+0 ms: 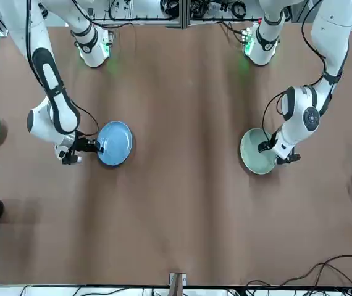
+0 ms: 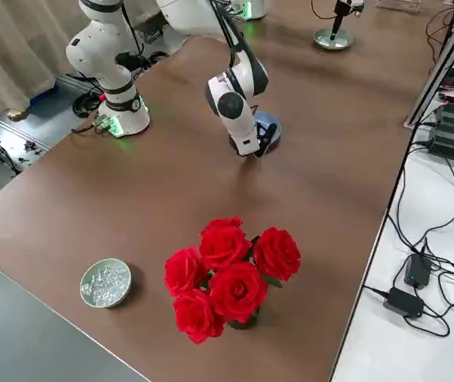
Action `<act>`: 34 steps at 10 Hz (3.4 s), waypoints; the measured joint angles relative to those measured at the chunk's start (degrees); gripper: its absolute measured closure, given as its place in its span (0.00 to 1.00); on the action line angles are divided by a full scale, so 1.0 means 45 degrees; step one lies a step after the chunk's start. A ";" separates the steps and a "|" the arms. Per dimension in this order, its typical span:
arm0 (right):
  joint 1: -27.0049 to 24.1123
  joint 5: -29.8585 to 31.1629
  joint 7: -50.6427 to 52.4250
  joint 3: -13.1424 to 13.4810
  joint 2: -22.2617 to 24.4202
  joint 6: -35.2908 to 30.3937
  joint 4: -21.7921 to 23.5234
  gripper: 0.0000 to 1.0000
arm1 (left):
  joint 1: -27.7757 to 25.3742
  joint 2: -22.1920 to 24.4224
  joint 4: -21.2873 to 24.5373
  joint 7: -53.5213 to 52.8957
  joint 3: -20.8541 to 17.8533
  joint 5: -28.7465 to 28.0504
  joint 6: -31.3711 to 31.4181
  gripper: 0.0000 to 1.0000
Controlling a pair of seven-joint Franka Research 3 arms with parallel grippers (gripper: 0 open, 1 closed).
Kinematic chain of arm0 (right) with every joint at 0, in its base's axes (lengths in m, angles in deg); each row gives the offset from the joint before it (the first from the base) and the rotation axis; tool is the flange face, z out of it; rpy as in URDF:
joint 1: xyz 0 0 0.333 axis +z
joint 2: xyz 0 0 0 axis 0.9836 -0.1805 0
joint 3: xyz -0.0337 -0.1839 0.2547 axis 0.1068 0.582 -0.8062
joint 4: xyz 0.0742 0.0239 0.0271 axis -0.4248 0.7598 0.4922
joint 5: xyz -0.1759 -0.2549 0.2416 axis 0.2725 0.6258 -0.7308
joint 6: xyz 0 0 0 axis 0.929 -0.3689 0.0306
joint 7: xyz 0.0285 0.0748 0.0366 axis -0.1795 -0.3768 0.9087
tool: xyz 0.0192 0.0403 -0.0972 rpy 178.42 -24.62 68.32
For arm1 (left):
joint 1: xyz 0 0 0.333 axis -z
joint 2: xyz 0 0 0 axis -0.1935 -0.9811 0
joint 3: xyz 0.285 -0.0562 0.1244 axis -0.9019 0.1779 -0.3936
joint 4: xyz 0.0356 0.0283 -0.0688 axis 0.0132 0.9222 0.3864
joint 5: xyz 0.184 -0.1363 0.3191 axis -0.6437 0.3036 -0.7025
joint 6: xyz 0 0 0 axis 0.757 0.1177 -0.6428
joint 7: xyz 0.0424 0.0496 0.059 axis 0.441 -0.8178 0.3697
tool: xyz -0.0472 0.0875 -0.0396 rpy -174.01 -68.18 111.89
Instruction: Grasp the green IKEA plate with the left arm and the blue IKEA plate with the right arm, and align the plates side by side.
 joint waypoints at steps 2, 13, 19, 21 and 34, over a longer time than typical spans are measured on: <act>0.0423 -0.0741 -0.0025 0.0001 -0.0029 0.0301 0.0001 0.69 | 0.0254 -0.0006 -0.0002 0.0002 0.0018 0.0000 0.0000 0.01; 0.4852 -0.4315 -0.3018 -0.0015 -0.0328 0.2788 -0.0509 0.70 | 0.1439 -0.0391 -0.1003 0.0485 0.0040 0.0000 -0.0001 0.00; 0.6626 -0.6427 -0.3661 0.0022 -0.1341 0.4261 -0.1580 0.71 | 0.1669 -0.0495 -0.1069 0.1948 0.0039 0.0000 -0.1577 0.00; 0.6730 -0.6638 -0.3831 0.0026 -0.1461 0.4306 -0.1776 0.71 | 0.1667 -0.0495 -0.1100 0.2393 0.0099 0.0000 -0.1828 0.00; 0.8259 -0.6680 -0.7101 0.0019 -0.3608 0.4998 -0.5178 0.71 | 0.2653 -0.1585 -0.2794 0.4208 0.0282 0.0002 -0.1867 0.00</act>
